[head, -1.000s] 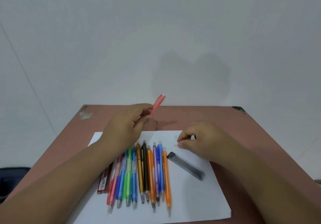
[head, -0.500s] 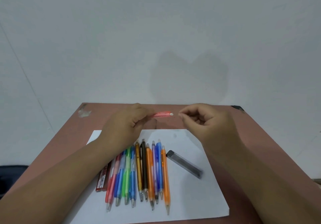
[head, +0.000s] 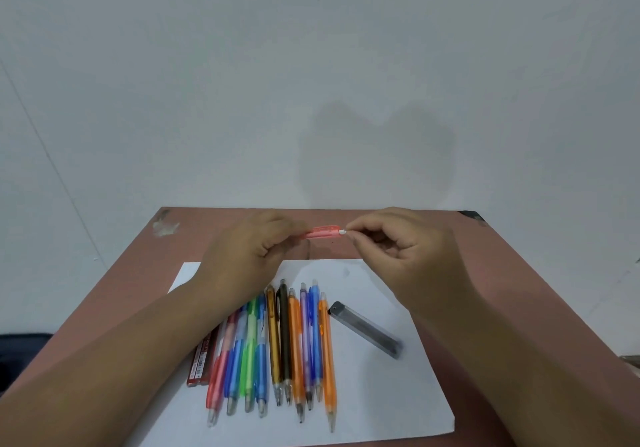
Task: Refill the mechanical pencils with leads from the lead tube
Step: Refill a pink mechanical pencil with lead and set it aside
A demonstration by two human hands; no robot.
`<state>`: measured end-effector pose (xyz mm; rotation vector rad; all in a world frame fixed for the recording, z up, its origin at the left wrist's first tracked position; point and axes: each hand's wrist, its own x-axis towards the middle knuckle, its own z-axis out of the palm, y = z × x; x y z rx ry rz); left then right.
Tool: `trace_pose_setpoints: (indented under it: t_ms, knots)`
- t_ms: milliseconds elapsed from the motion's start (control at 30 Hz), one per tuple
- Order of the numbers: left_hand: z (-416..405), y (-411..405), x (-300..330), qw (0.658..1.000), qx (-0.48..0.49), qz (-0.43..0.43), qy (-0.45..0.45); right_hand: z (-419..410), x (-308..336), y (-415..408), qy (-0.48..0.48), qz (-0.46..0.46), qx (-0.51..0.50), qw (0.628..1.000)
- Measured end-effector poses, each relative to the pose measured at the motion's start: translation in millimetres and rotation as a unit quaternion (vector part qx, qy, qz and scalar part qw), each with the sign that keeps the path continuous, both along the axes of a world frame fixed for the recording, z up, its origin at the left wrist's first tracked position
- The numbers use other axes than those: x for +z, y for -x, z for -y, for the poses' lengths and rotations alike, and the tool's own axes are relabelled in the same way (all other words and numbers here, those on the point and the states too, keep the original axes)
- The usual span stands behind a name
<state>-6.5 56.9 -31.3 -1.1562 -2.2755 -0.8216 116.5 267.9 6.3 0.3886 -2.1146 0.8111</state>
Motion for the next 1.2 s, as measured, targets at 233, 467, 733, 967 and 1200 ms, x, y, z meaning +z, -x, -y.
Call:
trace_pose_setpoints:
  t_ms: [233,467,733,967,1200]
  knots:
    - [0.6,-3.2,2.6,1.0,0.001,-0.014,0.001,-2.8,1.1,0.1,-0.057,-0.018,-0.024,0.998]
    - [0.8,-2.9,1.7,0.999,-0.006,-0.046,0.011,-6.9,-1.0,4.0,-0.082,0.0,-0.044,0.996]
    - [-0.9,-5.6,3.6,0.996,0.0,-0.089,0.017,-2.1,1.1,1.8,0.181,0.173,-0.027,0.968]
    - [-0.5,-7.0,4.2,0.994,-0.004,-0.104,0.035,1.4,0.3,7.1,0.409,0.271,0.039,0.871]
    - [-0.1,-5.9,5.6,0.994,-0.024,-0.096,0.041,-1.1,-3.4,8.9,0.381,0.275,0.022,0.883]
